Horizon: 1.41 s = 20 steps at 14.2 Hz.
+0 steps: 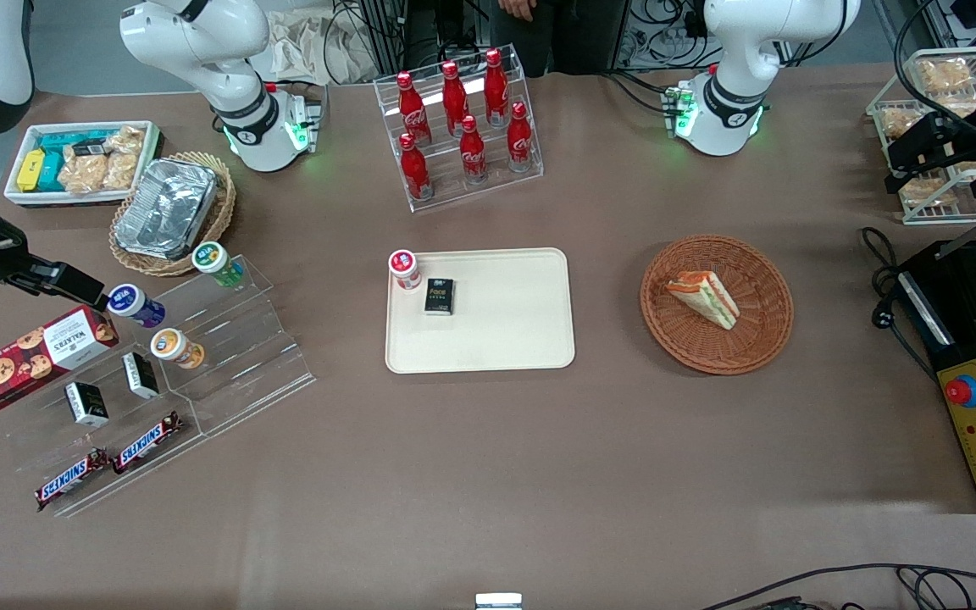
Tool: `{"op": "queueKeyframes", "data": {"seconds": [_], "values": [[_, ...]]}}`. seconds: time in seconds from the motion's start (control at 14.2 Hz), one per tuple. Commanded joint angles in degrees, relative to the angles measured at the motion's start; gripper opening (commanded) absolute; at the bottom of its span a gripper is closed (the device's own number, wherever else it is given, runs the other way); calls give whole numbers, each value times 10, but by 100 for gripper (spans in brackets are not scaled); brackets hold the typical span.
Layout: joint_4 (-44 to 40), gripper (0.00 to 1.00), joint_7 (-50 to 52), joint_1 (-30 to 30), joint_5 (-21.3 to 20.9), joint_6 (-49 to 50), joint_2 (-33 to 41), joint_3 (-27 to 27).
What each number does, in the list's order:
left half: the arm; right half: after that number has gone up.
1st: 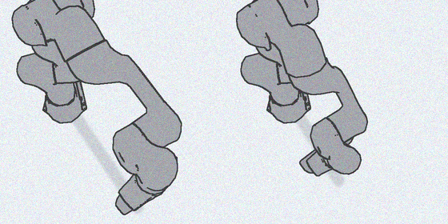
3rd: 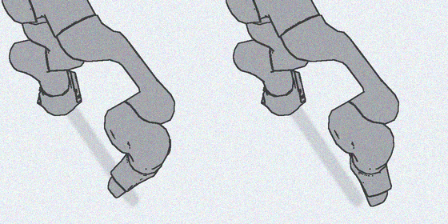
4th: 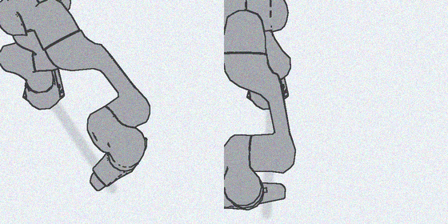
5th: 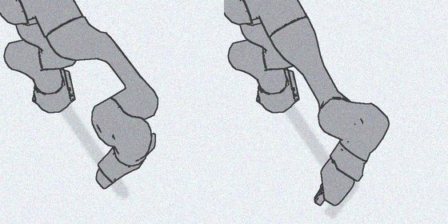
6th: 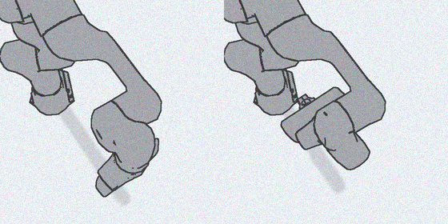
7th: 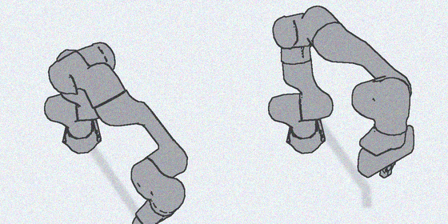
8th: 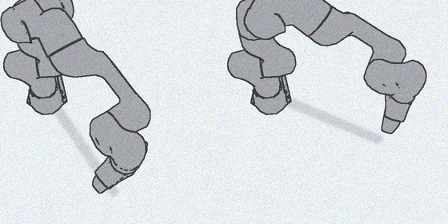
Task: Place sandwich from basket to tray
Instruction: 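Move the left gripper over the wicker basket toward the sandwich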
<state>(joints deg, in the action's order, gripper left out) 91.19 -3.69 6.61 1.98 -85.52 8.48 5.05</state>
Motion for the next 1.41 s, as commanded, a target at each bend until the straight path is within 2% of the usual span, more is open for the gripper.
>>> {"op": "queueKeyframes", "data": {"seconds": [0.0,0.71,1.13,1.34], "values": [[7,100,2,-3,6,4,8,0],[7,100,6,1,-3,0,7,-1],[36,100,293,23,4,8,23,-11],[50,100,432,24,13,9,26,-37]]}}
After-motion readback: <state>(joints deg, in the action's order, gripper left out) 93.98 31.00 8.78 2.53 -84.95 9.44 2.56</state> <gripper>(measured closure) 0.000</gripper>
